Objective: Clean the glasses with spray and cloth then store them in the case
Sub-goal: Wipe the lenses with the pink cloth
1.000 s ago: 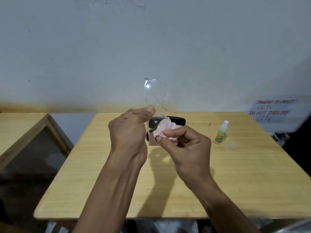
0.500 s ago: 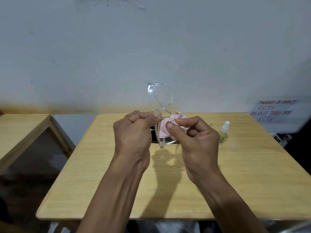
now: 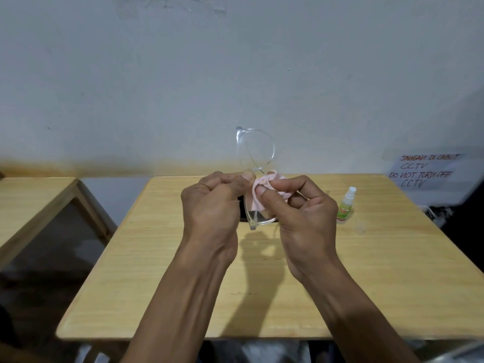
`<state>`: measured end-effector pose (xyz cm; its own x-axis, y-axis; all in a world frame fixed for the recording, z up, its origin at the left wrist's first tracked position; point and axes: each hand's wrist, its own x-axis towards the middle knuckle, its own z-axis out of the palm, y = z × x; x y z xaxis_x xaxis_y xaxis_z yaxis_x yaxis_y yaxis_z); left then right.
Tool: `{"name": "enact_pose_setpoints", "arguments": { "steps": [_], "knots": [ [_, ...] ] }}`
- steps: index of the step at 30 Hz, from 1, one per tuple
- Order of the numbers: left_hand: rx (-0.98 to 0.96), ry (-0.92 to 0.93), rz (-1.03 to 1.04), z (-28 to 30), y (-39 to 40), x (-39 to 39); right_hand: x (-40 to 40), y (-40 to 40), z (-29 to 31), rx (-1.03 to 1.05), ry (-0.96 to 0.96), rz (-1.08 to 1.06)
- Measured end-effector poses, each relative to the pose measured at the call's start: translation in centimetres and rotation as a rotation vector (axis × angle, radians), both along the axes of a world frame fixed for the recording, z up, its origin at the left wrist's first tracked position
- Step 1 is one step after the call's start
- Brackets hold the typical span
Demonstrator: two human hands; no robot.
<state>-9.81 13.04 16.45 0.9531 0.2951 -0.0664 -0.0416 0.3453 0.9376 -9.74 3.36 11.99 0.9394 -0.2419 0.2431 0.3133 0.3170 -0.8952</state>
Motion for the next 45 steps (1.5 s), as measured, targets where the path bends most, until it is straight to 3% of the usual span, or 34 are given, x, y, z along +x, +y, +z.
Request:
{"name": "enact_pose_setpoints", "arguments": {
  "steps": [7, 19, 29, 45],
  "knots": [
    [-0.04, 0.014, 0.059, 0.3, 1.2, 1.0, -0.9, 0.0, -1.2, -0.199, -0.039, -0.031],
    [-0.064, 0.035, 0.047, 0.8, 0.4, 0.4, -0.2, 0.6, -1.0, -0.207, -0.03, -0.097],
    [0.061, -0.021, 0.044, -0.8, 1.7, 1.3, 0.4, -0.6, -0.6, -0.153, -0.056, -0.076],
    [0.11, -0.021, 0.053, -2.1, 2.2, 1.7, 0.6, -1.4, -1.4, -0.298, -0.096, -0.114]
  ]
}}
